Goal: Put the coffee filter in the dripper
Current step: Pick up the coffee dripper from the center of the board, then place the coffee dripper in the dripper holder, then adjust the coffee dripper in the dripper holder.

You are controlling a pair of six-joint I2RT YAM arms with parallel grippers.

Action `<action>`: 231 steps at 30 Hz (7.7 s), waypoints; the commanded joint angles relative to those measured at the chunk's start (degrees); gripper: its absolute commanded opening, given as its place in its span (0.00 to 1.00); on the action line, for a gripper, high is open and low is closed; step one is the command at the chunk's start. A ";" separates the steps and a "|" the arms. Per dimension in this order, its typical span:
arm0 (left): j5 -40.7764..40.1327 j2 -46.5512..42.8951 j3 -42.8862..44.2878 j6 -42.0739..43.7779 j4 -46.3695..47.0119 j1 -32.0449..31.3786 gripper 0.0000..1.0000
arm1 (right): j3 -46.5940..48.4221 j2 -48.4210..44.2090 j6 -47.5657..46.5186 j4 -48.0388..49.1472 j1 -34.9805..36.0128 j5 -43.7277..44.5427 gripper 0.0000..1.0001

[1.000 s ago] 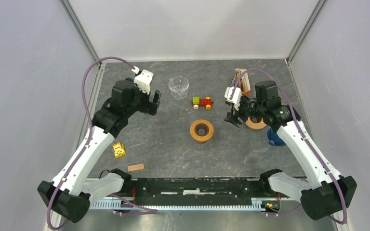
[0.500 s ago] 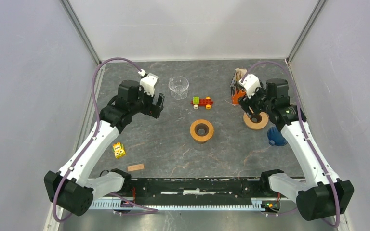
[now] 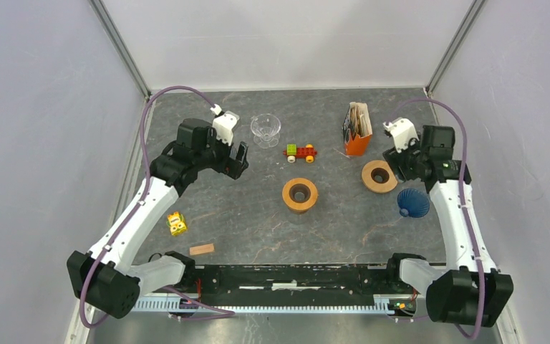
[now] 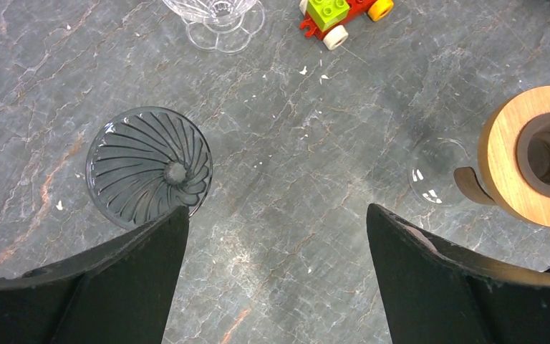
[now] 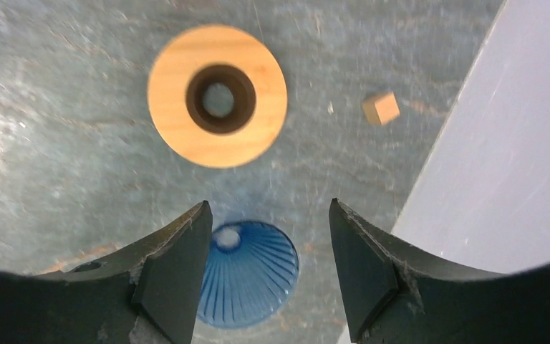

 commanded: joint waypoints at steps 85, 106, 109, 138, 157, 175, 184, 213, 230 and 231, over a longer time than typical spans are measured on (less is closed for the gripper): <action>16.61 11.58 12.53 7.99 -2.40 -4.52 1.00 | 37.42 21.31 -2.86 -24.29 29.37 -32.47 0.00; 14.45 2.55 3.86 4.17 2.24 -3.79 0.97 | 37.59 23.11 1.22 -19.69 36.06 -23.63 0.00; 16.31 1.85 3.31 4.01 1.96 -3.37 0.97 | 37.08 23.24 1.14 -19.62 36.08 -23.67 0.00; 18.61 -0.92 1.46 5.73 1.91 -2.83 0.95 | 32.15 23.89 1.15 -21.51 39.21 -23.94 0.00; 20.45 -0.97 0.61 5.47 2.74 -3.01 0.94 | 33.69 30.63 1.60 -21.96 39.57 -21.94 0.07; 21.32 -0.14 -1.10 4.63 3.56 -4.85 0.93 | 38.21 31.52 2.61 -20.74 39.57 -19.62 0.54; 26.07 2.46 3.52 -0.06 1.45 -7.64 0.93 | 34.28 25.66 0.99 -20.28 39.35 -19.10 0.77; 15.93 12.20 9.81 -14.89 3.20 -18.12 0.61 | 21.58 18.18 2.35 -15.76 28.84 -34.70 0.61; 15.96 12.73 7.22 -13.44 4.90 -18.21 0.41 | 22.83 22.02 1.74 -16.40 28.84 -37.31 0.42; 15.86 12.71 7.09 -13.29 5.01 -18.21 0.41 | 22.82 22.20 1.66 -16.43 28.83 -37.37 0.41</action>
